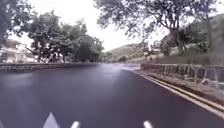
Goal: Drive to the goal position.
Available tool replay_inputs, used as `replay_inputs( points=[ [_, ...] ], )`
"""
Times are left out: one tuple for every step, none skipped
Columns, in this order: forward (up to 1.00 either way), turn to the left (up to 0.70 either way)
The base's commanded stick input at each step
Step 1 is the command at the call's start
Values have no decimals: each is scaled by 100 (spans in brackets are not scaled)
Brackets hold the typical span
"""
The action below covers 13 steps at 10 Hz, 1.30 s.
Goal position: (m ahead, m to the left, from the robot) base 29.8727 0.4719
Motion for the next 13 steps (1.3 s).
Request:
replay_inputs(
  points=[
    [70,0],
    [70,-34],
    [70,-25],
    [70,-16],
    [70,0],
    [70,0],
    [70,0],
    [70,-35],
    [70,-35],
    [70,0],
    [70,0],
    [70,0],
    [70,-25]
  ],
)
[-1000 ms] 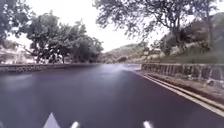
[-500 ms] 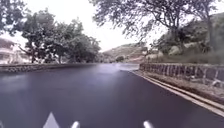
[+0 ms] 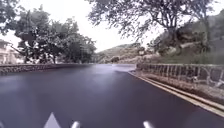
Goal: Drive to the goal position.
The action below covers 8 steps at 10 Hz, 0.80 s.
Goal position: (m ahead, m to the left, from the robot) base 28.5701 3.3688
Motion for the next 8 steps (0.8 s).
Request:
replay_inputs(
  points=[
    [70,-30],
    [70,-35],
    [70,-22],
    [70,-9],
    [70,0],
    [70,0],
    [70,0],
    [70,0]
  ],
)
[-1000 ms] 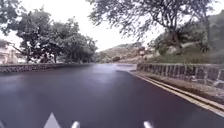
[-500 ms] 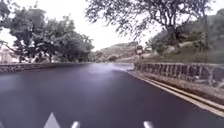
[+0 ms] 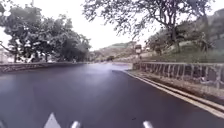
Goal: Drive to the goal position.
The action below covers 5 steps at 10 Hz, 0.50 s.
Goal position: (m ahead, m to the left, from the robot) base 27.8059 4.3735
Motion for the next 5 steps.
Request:
replay_inputs(
  points=[
    [70,0],
    [70,0],
    [70,0],
    [70,0],
    [70,0]
  ],
)
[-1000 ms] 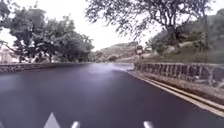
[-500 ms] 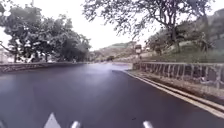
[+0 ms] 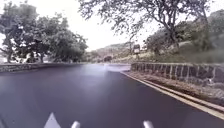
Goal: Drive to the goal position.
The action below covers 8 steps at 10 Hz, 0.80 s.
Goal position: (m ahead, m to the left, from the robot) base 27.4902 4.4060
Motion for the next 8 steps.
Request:
replay_inputs(
  points=[
    [70,0],
    [70,0],
    [70,0],
    [70,0],
    [70,0],
    [70,0],
    [70,0],
    [70,0]
  ],
)
